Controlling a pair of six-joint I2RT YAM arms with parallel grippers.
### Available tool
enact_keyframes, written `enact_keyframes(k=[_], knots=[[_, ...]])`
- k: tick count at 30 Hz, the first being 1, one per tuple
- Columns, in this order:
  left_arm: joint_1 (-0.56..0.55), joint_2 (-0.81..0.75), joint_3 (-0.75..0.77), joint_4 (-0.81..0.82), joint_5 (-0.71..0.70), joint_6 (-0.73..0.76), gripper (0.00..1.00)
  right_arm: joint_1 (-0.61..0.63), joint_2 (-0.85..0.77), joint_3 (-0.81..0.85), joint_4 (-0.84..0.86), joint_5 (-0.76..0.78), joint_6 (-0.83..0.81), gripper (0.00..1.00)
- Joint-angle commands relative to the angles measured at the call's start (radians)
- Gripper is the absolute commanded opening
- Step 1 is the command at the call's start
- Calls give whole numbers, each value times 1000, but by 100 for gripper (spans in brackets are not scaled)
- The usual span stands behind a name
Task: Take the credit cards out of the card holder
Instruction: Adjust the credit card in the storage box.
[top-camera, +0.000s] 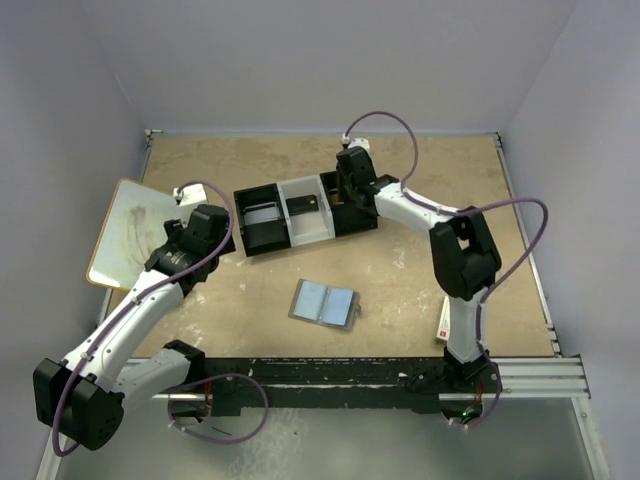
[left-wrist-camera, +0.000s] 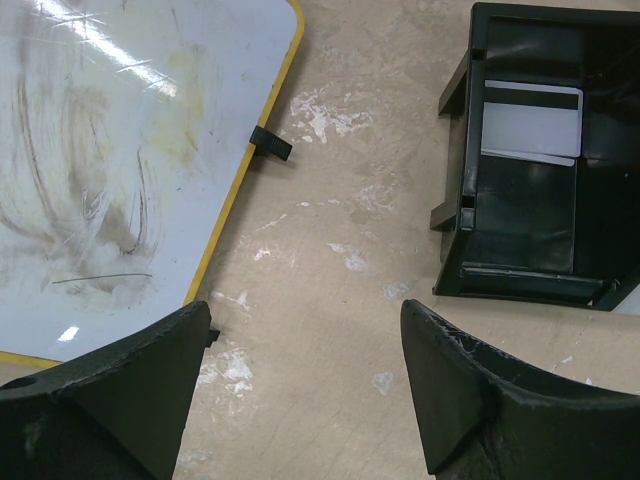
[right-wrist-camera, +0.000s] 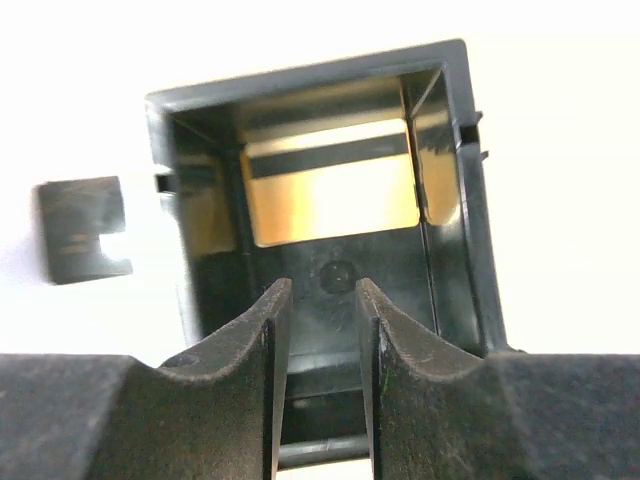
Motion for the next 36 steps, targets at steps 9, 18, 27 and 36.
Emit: enact_keyframes(k=[9,18,27,36], knots=[[4,-10,27,19,4,18,75,-5,-244,-93,72,-245,5,44],[4,-14,26,19,2,15,75,7,-195,-120,38,-242,34,56],[4,-16,26,18,0,16,75,27,-126,-107,16,-247,16,57],[4,-14,26,19,2,17,75,56,-107,-101,-2,-178,13,59]])
